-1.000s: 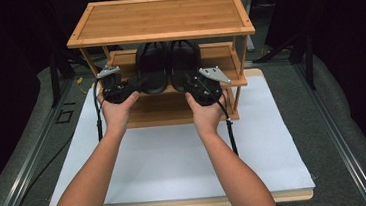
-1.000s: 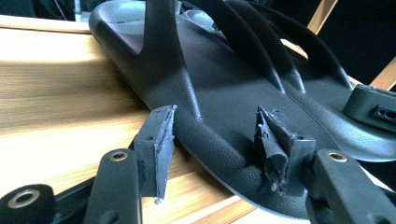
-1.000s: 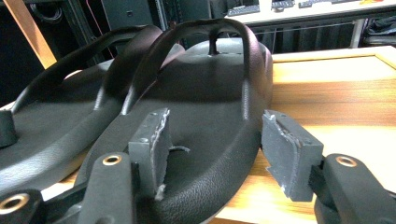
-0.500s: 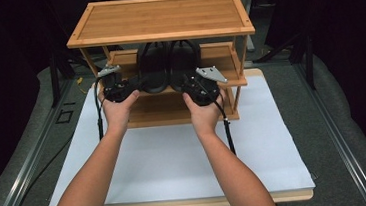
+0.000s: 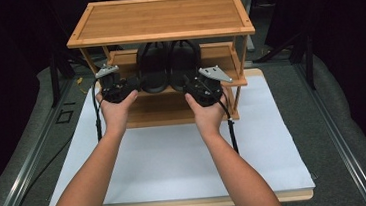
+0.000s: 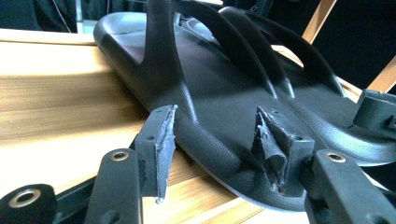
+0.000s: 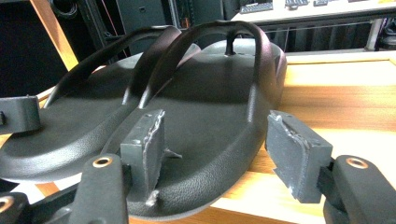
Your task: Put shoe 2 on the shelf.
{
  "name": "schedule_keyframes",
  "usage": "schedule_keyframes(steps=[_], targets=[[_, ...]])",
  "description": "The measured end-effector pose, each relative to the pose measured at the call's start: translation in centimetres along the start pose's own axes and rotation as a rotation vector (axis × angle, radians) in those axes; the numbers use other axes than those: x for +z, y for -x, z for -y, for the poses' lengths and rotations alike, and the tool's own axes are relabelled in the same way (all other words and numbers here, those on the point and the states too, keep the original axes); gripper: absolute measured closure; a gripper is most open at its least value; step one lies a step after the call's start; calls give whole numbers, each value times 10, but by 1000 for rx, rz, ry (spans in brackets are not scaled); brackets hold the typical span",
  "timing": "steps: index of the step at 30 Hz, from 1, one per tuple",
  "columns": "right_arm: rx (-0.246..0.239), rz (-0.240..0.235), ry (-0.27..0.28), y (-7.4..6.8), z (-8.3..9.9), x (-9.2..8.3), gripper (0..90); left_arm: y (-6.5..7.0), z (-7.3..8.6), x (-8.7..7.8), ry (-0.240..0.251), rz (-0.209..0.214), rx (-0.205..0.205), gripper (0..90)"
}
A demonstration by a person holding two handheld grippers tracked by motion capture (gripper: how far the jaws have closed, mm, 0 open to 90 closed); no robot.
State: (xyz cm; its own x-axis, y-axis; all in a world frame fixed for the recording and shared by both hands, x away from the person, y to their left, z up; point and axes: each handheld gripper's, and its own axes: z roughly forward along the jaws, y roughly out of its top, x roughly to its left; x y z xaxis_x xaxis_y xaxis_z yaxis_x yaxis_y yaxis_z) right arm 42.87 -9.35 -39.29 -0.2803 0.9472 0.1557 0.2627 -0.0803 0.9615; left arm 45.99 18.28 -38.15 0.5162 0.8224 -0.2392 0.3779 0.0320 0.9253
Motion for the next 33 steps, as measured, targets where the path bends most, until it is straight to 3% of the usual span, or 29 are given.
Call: schedule_keyframes(steps=[13,29,33], targets=[[-21,-10,6,9,-8,-19,381,3,-5,-16,15,1,24,471],[-84,-50,19,22,-18,-58,385,9,-12,-56,65,40,74,457],[-95,-55,18,28,-19,-69,385,6,-10,-67,67,40,67,452]])
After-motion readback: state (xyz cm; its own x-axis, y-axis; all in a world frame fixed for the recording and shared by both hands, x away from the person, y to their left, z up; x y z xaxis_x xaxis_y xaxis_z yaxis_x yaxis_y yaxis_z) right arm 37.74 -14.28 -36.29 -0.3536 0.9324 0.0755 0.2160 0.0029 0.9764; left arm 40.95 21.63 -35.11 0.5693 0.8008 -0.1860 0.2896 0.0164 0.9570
